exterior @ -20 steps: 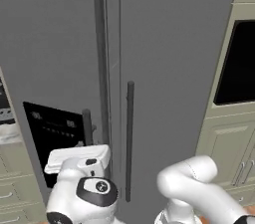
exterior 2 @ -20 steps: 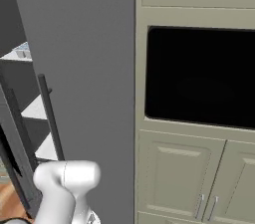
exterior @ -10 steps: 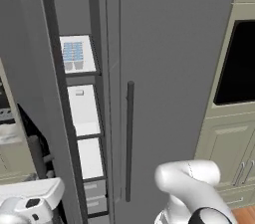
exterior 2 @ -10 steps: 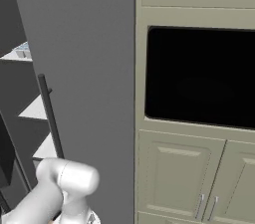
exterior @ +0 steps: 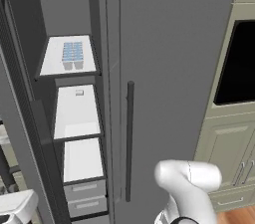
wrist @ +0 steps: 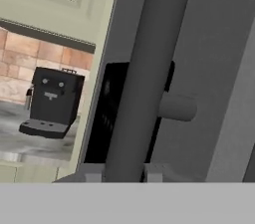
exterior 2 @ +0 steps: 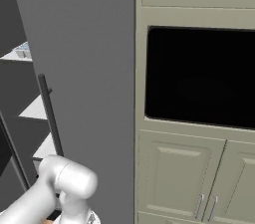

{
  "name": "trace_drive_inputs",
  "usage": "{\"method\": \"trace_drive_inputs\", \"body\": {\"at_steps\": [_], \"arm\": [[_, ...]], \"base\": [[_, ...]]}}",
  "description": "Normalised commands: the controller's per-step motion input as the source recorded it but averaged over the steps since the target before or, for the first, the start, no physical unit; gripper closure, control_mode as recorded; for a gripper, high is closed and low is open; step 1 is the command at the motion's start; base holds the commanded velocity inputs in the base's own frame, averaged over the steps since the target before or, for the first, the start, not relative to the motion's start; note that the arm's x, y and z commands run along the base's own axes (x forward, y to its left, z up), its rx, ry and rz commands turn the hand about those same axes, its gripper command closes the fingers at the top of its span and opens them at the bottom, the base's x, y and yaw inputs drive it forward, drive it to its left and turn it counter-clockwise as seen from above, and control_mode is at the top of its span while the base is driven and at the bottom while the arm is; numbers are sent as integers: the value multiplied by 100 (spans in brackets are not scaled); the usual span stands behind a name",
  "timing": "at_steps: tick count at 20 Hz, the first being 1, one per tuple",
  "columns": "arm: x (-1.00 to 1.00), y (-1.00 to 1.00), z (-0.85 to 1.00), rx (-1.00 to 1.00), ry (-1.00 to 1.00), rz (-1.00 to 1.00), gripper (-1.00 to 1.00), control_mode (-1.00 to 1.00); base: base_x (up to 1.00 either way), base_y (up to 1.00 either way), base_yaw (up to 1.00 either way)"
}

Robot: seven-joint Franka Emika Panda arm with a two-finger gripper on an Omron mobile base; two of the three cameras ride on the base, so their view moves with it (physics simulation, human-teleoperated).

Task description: Open the freezer door, pick up the ice cube tray from the freezer, and place it on the dining counter.

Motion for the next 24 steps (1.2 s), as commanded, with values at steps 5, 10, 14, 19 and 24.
{"method": "trace_drive_inputs", "body": {"at_steps": [5, 10, 14, 19, 24], "arm": [[-64, -2, 0, 0, 0, 3, -100, -100], [-79, -42, 10, 0, 0, 1, -100, -100], [-36, -100, 29, 0, 0, 12, -100, -100], [2, -100, 35, 5, 2, 16, -100, -100], [55, -100, 39, 13, 8, 18, -100, -100]], "base": [[0, 0, 0], [0, 0, 0], [0, 0, 0], [0, 0, 0], [0, 0, 0]]}}
